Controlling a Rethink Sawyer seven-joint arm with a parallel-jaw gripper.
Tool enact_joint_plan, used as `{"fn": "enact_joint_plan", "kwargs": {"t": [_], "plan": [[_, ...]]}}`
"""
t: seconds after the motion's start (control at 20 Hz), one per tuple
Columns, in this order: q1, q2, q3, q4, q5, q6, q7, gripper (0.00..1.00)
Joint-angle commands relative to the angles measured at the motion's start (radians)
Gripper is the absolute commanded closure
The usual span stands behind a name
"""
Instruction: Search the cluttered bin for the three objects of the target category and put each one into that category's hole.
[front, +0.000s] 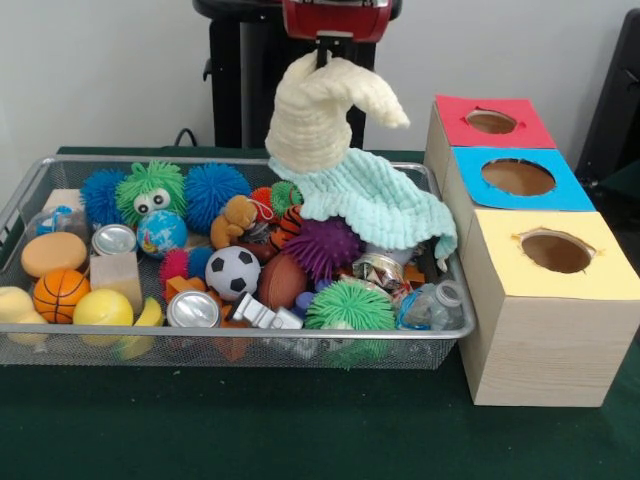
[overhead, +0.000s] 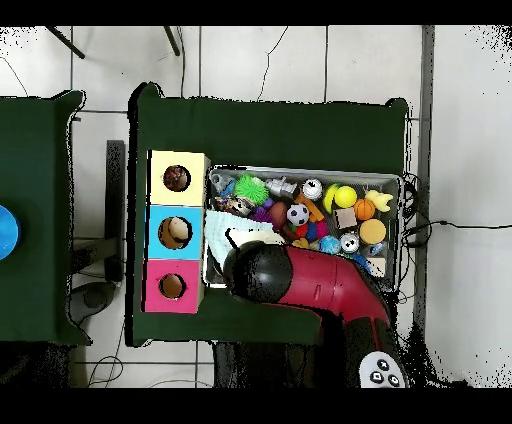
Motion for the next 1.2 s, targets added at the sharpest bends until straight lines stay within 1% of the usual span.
{"fn": "enact_joint_plan", "kwargs": {"t": [0.05, 0.2, 0.35, 0.5, 0.65, 0.75, 0.9, 1.0, 1.05, 1.2], "plan": [[-0.039, 0.043, 0.003, -0.029, 0.042, 0.027, 0.161, 1.00], [-0.041, 0.043, 0.001, -0.044, 0.043, 0.044, 0.160, 1.00], [-0.029, 0.058, 0.002, -0.079, 0.044, 0.065, 0.171, 1.00], [-0.034, 0.084, 0.008, -0.104, 0.042, 0.058, 0.163, 1.00], [-0.049, 0.112, 0.018, -0.126, 0.038, 0.049, 0.144, 1.00], [-0.059, 0.119, 0.021, -0.125, 0.037, 0.034, 0.133, 1.00], [-0.077, 0.139, 0.017, -0.148, 0.016, 0.013, 0.114, 1.00], [-0.099, 0.161, 0.020, -0.177, -0.004, 0.010, 0.082, 1.00], [-0.114, 0.171, 0.024, -0.175, -0.014, -0.004, 0.064, 1.00], [-0.150, 0.193, 0.038, -0.202, -0.031, -0.012, 0.021, 1.00]]}}
